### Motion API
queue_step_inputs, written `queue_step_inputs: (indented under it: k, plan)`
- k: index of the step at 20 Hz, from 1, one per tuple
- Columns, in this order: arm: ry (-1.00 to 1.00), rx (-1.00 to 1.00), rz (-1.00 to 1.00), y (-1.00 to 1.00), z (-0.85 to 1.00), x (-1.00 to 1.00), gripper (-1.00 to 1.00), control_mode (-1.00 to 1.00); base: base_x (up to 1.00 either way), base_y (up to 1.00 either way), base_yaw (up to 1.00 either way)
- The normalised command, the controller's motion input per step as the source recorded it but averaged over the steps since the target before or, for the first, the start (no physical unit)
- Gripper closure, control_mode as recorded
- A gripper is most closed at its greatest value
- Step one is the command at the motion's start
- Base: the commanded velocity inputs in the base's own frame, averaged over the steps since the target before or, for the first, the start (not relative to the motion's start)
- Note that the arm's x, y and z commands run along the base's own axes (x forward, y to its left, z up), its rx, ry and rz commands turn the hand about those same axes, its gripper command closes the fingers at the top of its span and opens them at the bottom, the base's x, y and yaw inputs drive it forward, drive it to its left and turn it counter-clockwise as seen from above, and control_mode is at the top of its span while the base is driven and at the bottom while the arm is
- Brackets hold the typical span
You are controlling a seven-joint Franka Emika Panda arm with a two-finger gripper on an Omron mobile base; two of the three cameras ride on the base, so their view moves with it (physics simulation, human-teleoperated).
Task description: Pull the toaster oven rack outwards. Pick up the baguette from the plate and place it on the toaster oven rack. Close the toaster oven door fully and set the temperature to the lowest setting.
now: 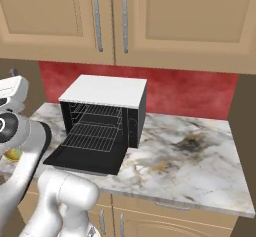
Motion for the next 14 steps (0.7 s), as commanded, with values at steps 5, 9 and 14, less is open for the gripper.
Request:
queue_step_inputs:
  k: [5, 9, 14]
  plan:
    - [-0.52, 0.30, 0.16, 0.31, 0.00, -0.27, -1.00, -1.00, 0.00, 0.00, 0.00]
    - [-0.19, 0.39, 0.21, 0.19, 0.00, -0.12, -1.00, -1.00, 0.00, 0.00, 0.00]
    - [0.14, 0.47, 0.28, 0.10, 0.00, -0.07, -1.00, -1.00, 0.00, 0.00, 0.00]
